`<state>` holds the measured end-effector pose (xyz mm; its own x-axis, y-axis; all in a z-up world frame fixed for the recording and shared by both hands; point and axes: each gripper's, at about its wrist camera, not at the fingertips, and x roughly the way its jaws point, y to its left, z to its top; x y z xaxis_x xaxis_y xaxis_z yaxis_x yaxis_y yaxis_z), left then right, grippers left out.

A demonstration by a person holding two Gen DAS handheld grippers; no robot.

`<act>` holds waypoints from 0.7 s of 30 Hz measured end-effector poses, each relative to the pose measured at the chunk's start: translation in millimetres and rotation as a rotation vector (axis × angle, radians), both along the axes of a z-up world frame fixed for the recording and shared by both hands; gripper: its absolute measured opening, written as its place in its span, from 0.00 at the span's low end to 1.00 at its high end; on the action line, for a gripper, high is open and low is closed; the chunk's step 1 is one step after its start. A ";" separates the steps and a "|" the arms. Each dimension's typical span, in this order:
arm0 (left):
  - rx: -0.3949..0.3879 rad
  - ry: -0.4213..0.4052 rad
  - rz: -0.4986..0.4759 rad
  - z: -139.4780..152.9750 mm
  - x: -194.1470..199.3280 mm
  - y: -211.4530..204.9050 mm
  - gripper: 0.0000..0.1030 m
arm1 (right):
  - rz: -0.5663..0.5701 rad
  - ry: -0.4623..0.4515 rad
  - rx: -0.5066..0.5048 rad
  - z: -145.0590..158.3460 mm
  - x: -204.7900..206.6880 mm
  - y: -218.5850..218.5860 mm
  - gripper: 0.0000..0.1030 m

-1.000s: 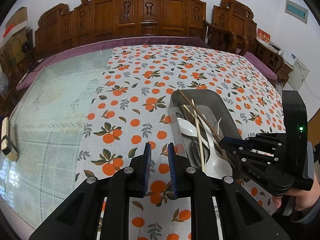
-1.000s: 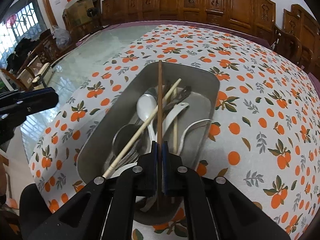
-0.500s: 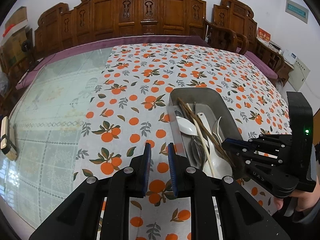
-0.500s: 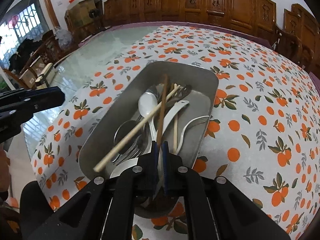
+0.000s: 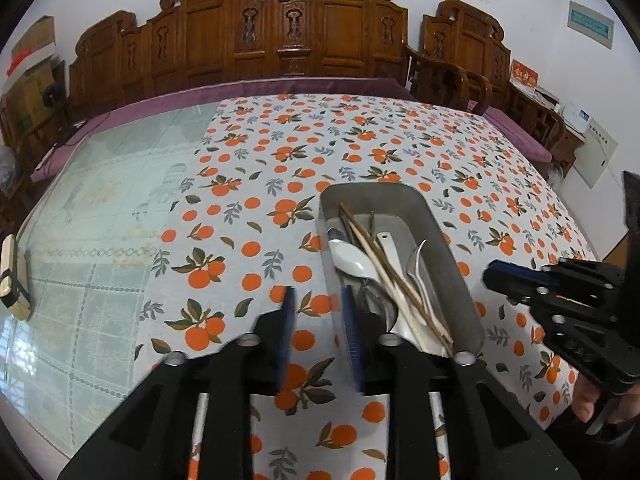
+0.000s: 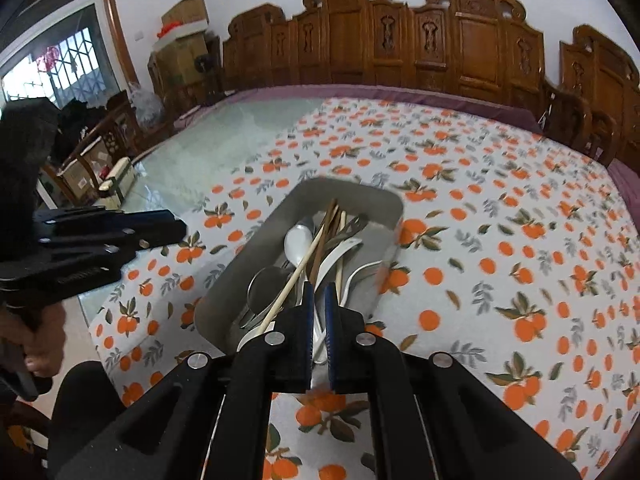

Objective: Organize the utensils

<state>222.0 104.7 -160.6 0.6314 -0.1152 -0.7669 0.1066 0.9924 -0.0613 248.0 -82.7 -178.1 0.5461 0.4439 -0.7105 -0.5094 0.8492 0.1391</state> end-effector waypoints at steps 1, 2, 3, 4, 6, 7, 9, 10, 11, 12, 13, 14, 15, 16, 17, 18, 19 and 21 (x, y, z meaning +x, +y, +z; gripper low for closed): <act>0.002 -0.009 -0.001 1.4 -1.1 -3.2 0.29 | -0.002 -0.017 0.001 6.2 -4.5 -3.9 0.07; 0.005 -0.016 -0.001 2.8 -2.0 -6.1 0.31 | -0.003 -0.027 0.004 10.2 -7.6 -6.9 0.08; 0.007 -0.022 -0.001 4.2 -2.8 -8.3 0.34 | -0.006 -0.041 0.007 14.9 -11.5 -10.8 0.16; 0.006 -0.031 0.000 5.9 -4.0 -10.7 0.42 | -0.014 -0.055 0.010 19.8 -15.8 -15.3 0.20; -0.005 -0.048 0.004 9.7 -6.9 -16.2 0.45 | -0.026 -0.078 0.020 27.0 -23.5 -23.4 0.31; -0.005 -0.054 0.010 11.5 -8.0 -18.2 0.58 | -0.035 -0.088 0.023 30.1 -27.9 -28.6 0.31; -0.002 -0.087 0.021 17.3 -13.4 -24.2 0.75 | -0.058 -0.098 0.023 33.5 -33.8 -36.7 0.37; 0.000 -0.107 0.024 20.8 -17.3 -27.9 0.76 | -0.075 -0.103 0.027 35.2 -37.5 -42.8 0.42; 0.004 -0.120 0.028 24.0 -20.5 -31.4 0.82 | -0.086 -0.106 0.028 35.8 -39.3 -46.7 0.53; 0.006 -0.127 0.033 26.4 -22.7 -34.1 0.85 | -0.110 -0.115 0.027 37.5 -43.2 -53.3 0.63; 0.008 -0.134 0.038 28.3 -24.8 -36.3 0.89 | -0.124 -0.122 0.026 38.3 -46.0 -57.4 0.67; 0.009 -0.148 0.040 31.2 -29.2 -40.9 0.90 | -0.139 -0.128 0.027 38.9 -48.9 -61.8 0.74; 0.012 -0.155 0.040 32.7 -31.5 -43.7 0.90 | -0.154 -0.131 0.028 39.4 -51.9 -66.5 0.81; 0.018 -0.159 0.045 34.2 -34.2 -47.0 0.92 | -0.174 -0.132 0.028 39.9 -54.8 -72.4 0.84; 0.022 -0.160 0.049 35.5 -37.1 -50.8 0.93 | -0.186 -0.133 0.031 39.9 -57.6 -77.1 0.89; 0.022 -0.162 0.048 37.0 -40.5 -54.7 0.92 | -0.198 -0.137 0.035 40.0 -60.9 -81.3 0.94; 0.022 -0.164 0.048 38.2 -43.8 -58.6 0.92 | -0.217 -0.141 0.037 40.6 -64.4 -87.4 0.95; 0.033 -0.169 0.051 39.8 -50.1 -65.5 0.92 | -0.239 -0.145 0.036 41.2 -68.7 -94.4 0.98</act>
<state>171.8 39.2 -120.8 0.7561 -0.0557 -0.6521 0.0617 0.9980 -0.0137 179.3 -177.1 -136.9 0.7329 0.3132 -0.6039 -0.3115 0.9437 0.1115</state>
